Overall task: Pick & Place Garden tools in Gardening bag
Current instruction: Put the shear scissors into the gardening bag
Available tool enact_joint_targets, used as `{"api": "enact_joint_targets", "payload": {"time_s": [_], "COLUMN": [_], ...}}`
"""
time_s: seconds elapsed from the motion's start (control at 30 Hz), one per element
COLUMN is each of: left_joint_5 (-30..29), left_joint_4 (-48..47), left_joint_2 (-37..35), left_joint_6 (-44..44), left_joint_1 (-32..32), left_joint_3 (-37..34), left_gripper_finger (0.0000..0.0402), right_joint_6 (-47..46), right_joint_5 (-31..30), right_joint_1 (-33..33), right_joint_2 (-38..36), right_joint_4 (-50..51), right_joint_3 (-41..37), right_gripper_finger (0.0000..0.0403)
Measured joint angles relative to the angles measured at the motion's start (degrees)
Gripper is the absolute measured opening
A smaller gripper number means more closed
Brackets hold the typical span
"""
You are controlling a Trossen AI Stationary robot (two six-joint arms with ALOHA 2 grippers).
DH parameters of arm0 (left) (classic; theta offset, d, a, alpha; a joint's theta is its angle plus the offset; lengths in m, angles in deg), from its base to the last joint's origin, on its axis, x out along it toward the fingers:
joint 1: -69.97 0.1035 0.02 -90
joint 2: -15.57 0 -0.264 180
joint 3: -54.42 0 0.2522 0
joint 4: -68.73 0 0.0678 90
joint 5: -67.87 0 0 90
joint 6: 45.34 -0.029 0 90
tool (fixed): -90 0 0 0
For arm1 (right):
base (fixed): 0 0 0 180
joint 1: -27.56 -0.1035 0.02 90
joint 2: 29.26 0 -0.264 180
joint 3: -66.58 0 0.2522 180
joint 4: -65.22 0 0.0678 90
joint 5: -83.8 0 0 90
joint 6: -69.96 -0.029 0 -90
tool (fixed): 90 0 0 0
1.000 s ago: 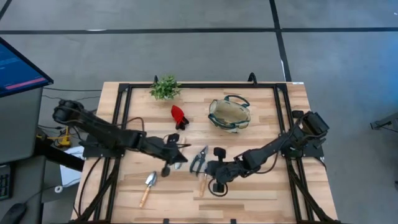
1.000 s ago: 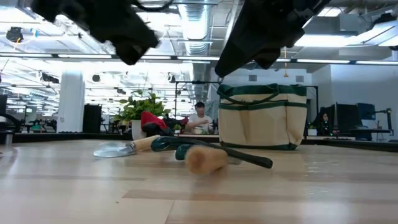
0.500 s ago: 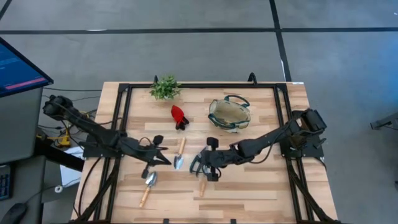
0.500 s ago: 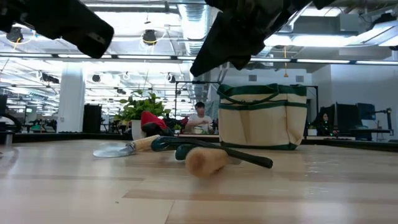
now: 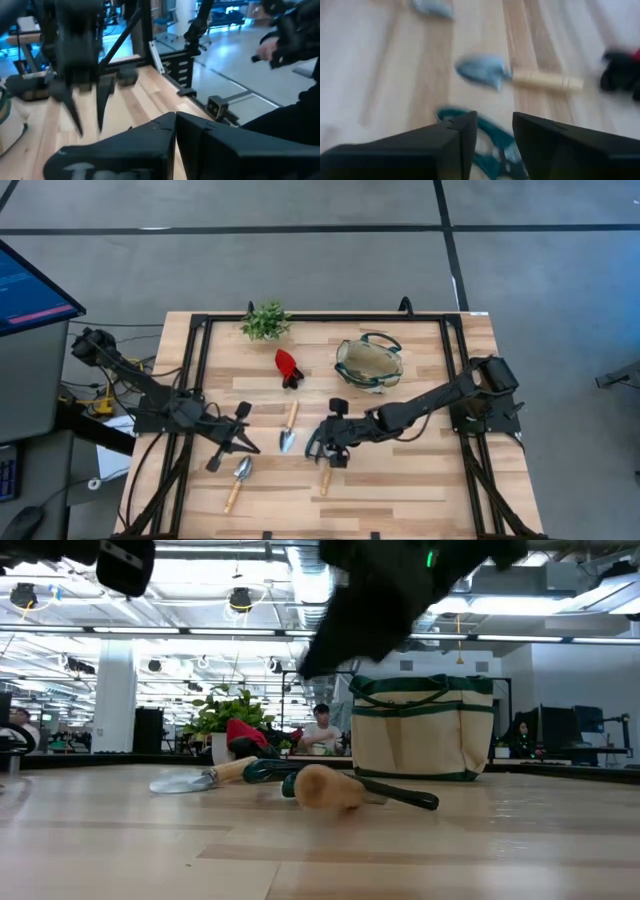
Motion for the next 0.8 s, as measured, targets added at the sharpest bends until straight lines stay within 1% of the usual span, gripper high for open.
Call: {"api": "enact_joint_targets", "payload": {"time_s": [0.1,0.23,0.37,0.5,0.7,0.8], "left_joint_5": [0.0,0.0,0.0,-0.2,-0.3,-0.3], "left_joint_4": [0.0,-0.2,-0.6,-0.7,-0.8,-0.8], "left_joint_2": [-0.9,-1.0,-0.9,-0.9,-0.9,-0.9], "left_joint_6": [0.0,0.0,0.0,0.0,0.0,0.0], "left_joint_1": [-0.5,-0.7,-0.7,-0.7,-0.7,-0.7], "left_joint_3": [0.0,0.0,0.0,0.0,0.0,0.0], "left_gripper_finger": [0.0002,0.0002,0.0002,0.0002,0.0002,0.0002], "right_joint_6": [0.0,0.0,3.2,3.9,4.0,3.9], "right_joint_5": [0.0,-0.1,-0.2,0.1,2.7,3.9], "right_joint_1": [0.5,0.7,1.0,2.2,4.0,4.5], "right_joint_2": [4.2,7.3,8.1,9.1,11.2,11.3], "right_joint_4": [-3.0,-4.3,-6.1,-6.2,-6.8,-6.0], "right_joint_3": [0.2,0.0,0.1,0.0,0.2,0.1], "right_gripper_finger": [0.0128,0.0127,0.0127,0.0138,0.0162,0.0168]}}
